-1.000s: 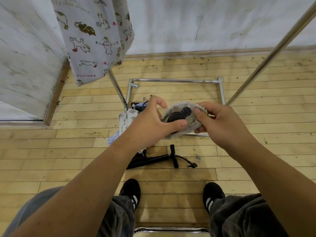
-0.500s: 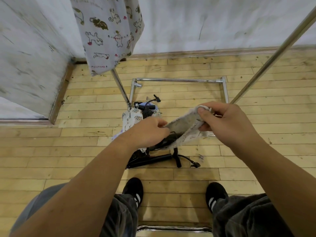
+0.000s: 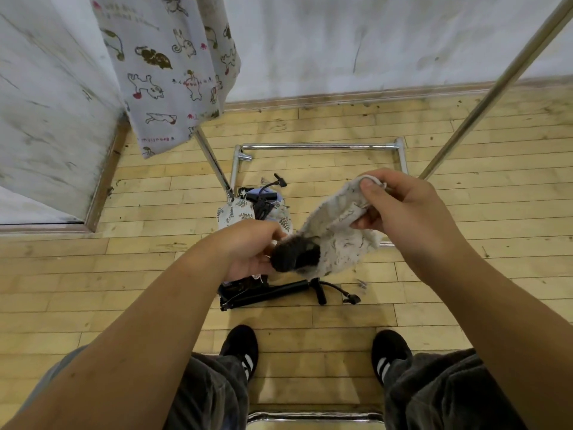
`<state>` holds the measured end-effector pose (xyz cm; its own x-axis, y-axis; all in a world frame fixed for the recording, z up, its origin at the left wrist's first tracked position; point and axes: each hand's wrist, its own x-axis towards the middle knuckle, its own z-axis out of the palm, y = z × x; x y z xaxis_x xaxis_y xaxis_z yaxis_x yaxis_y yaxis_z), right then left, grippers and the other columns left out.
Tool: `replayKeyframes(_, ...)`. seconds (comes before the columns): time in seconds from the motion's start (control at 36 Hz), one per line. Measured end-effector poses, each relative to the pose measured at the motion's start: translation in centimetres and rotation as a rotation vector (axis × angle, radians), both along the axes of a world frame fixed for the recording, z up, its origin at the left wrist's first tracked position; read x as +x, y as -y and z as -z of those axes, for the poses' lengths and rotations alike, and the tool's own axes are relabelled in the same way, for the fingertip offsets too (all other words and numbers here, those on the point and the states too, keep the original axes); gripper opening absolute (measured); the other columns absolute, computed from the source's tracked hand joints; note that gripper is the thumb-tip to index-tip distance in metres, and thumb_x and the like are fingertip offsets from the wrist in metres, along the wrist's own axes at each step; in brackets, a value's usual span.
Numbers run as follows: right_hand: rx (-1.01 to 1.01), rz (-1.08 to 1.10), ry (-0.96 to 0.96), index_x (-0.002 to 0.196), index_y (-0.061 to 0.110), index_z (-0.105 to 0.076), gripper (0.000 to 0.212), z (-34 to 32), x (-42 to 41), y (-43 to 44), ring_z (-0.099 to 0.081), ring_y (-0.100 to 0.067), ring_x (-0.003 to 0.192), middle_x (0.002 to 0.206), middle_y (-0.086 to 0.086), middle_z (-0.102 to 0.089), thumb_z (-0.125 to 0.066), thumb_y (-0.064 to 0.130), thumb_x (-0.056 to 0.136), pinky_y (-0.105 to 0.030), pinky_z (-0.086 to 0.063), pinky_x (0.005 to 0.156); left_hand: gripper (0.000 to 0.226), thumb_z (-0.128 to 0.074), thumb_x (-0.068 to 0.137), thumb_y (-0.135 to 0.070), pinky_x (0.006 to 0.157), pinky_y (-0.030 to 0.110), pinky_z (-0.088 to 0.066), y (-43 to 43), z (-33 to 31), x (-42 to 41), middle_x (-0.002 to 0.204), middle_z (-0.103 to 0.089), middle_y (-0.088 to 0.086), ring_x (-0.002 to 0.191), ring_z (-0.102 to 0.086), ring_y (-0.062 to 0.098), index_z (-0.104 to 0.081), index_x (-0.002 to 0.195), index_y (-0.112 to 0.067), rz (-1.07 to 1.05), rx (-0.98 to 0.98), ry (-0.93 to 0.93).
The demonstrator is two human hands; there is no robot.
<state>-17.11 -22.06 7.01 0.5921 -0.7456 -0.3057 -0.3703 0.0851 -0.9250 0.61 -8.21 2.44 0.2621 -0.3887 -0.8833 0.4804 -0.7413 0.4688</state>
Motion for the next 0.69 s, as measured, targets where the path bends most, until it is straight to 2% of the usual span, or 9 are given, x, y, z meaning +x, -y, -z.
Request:
replayKeyframes(0.06, -0.003, 0.007, -0.005, 0.094, 0.026, -0.077, 0.021, 0.0, -0.1, 0.1, -0.069, -0.016, 0.063, 0.077, -0.005, -0.073, -0.058, 0.023, 0.103, -0.055, -0.061, 0.085, 0.026, -0.045, 0.102, -0.006, 0.074, 0.034, -0.065, 0.2, -0.1, 0.0, 0.118, -0.068, 0.030, 0.084, -0.075, 0.031, -0.056, 0.123, 0.005, -0.085, -0.068, -0.062)
replayKeyframes(0.14, -0.005, 0.009, -0.028, 0.093, 0.029, -0.078, 0.020, 0.1, -0.1, 0.1, -0.070, -0.019, 0.064, 0.078, -0.008, -0.075, -0.061, 0.025, 0.102, -0.058, -0.060, 0.083, 0.034, -0.039, 0.102, 0.000, 0.070, 0.028, -0.064, 0.4, -0.4, -0.1, 0.115, -0.072, 0.025, 0.085, -0.076, 0.024, -0.060, 0.128, 0.007, -0.124, -0.159, -0.101)
replayKeyframes(0.25, -0.001, -0.028, -0.035, 0.089, 0.034, -0.078, 0.021, 0.2, -0.2, -0.1, -0.071, -0.022, 0.067, 0.078, -0.010, -0.075, -0.062, 0.027, 0.101, -0.059, -0.060, 0.082, 0.029, -0.049, 0.100, -0.002, 0.089, 0.030, -0.062, 1.0, -0.4, -0.7, 0.112, -0.076, 0.017, 0.093, -0.072, 0.019, -0.068, 0.123, 0.002, -0.052, -0.210, -0.015)
replayKeyframes(0.42, -0.005, -0.070, -0.020, 0.097, 0.036, -0.078, 0.016, 0.4, 0.1, -0.3, -0.076, -0.021, 0.074, 0.084, -0.003, -0.075, -0.064, 0.029, 0.100, -0.048, -0.062, 0.087, 0.023, -0.065, 0.100, -0.020, 0.067, 0.024, -0.060, 1.6, -0.1, -1.0, 0.096, -0.079, 0.009, 0.078, -0.076, 0.015, -0.071, 0.115, -0.003, -0.053, -0.206, 0.102)
replayKeyframes(0.47, -0.012, -0.077, -0.025, 0.102, 0.035, -0.078, 0.014, 0.6, 0.1, -0.2, -0.076, -0.018, 0.075, 0.087, -0.002, -0.075, -0.065, 0.031, 0.099, -0.044, -0.063, 0.086, 0.020, -0.069, 0.098, -0.021, 0.075, 0.030, -0.064, 1.6, 0.0, -0.9, 0.099, -0.080, 0.011, 0.084, -0.078, 0.020, -0.073, 0.110, -0.005, -0.003, -0.200, 0.227)
replayKeyframes(0.53, -0.003, -0.077, -0.023, 0.104, 0.032, -0.078, 0.014, 0.6, 0.0, -0.2, -0.076, -0.014, 0.073, 0.090, 0.000, -0.075, -0.065, 0.029, 0.099, -0.034, -0.064, 0.079, 0.013, -0.073, 0.093, -0.020, 0.087, 0.043, -0.063, 1.4, 0.1, -0.9, 0.098, -0.079, 0.012, 0.089, -0.077, 0.026, -0.075, 0.102, -0.011, 0.117, -0.165, 0.458)
replayKeyframes(0.58, 0.011, -0.058, -0.016, 0.099, 0.032, -0.078, 0.014, 0.6, -0.1, -0.1, -0.074, -0.010, 0.070, 0.088, 0.005, -0.074, -0.066, 0.026, 0.098, -0.023, -0.062, 0.070, 0.011, -0.070, 0.091, -0.018, 0.085, 0.050, -0.060, 1.2, -0.2, -0.8, 0.095, -0.077, 0.017, 0.084, -0.074, 0.031, -0.075, 0.098, -0.012, 0.181, -0.137, 0.624)
replayKeyframes(0.64, -0.024, -0.035, -0.044, 0.097, 0.035, -0.079, 0.015, 0.8, -0.1, 0.0, -0.074, -0.012, 0.072, 0.086, 0.007, -0.074, -0.067, 0.026, 0.098, -0.025, -0.063, 0.068, 0.020, -0.063, 0.088, -0.022, 0.087, 0.056, -0.060, 1.1, -0.4, -0.5, 0.098, -0.073, 0.023, 0.085, -0.072, 0.041, -0.073, 0.100, -0.009, 0.186, -0.143, 0.687)
replayKeyframes(0.69, -0.088, -0.042, -0.083, 0.096, 0.037, -0.079, 0.016, 0.9, -0.2, 0.2, -0.074, -0.019, 0.071, 0.084, 0.006, -0.075, -0.067, 0.027, 0.098, -0.032, -0.065, 0.071, 0.024, -0.056, 0.086, -0.023, 0.087, 0.063, -0.057, 0.9, -0.3, -0.1, 0.097, -0.072, 0.025, 0.089, -0.070, 0.045, -0.073, 0.099, -0.012, 0.189, -0.155, 0.725)
